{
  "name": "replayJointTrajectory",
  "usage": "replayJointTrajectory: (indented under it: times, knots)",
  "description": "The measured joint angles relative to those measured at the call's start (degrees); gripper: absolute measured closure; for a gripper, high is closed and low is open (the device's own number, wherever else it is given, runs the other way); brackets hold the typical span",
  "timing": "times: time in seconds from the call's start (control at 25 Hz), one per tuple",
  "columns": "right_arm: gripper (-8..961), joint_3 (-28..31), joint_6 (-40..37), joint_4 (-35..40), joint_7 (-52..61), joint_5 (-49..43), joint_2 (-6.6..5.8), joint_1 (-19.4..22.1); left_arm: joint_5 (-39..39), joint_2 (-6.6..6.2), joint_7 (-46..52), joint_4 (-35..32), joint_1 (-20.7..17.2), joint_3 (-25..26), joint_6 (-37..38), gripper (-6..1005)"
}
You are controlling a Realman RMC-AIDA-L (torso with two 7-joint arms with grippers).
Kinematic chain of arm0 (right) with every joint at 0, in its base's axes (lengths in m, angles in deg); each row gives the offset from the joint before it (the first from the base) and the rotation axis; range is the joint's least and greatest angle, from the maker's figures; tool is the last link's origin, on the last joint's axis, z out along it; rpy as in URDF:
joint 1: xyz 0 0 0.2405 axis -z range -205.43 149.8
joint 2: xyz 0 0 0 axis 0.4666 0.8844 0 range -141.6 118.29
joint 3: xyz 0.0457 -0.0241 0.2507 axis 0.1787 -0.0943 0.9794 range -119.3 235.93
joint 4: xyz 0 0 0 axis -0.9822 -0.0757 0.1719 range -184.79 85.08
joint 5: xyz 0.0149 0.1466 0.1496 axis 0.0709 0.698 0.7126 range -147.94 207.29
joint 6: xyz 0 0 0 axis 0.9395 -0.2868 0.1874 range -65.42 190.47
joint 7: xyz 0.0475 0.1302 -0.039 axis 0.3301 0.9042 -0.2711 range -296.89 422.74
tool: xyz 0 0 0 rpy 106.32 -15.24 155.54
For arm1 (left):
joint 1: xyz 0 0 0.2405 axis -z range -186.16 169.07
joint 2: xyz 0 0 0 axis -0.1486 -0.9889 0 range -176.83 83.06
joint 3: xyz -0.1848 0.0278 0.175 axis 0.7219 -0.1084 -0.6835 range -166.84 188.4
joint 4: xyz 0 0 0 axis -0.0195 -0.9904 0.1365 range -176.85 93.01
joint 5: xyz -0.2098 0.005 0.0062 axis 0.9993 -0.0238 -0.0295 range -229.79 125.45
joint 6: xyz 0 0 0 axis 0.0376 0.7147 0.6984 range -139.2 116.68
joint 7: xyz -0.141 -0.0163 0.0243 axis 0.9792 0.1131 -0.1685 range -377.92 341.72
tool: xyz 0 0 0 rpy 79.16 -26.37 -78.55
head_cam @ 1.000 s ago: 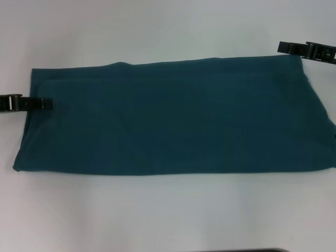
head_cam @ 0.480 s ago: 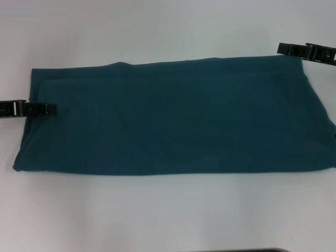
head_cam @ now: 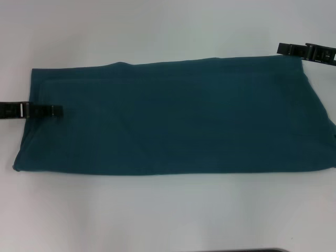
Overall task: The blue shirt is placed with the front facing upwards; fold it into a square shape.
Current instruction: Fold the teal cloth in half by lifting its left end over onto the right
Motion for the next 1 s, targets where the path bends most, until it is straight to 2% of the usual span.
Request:
replayJointTrajectory:
  times: [0.76,1.0]
  knots:
    - [807,0.00,-0.35,-0.30,0.00,0.00,-0.05,-0.11,0.50,0.43,-1.30,-0.15,0.58,0.00,0.60,338]
    - [807,0.07,-0.44,-0.30,0.00,0.00,-0.09,-0.14,0.23,-0.12,-0.94,2.72,0.22,0.12,0.66,339]
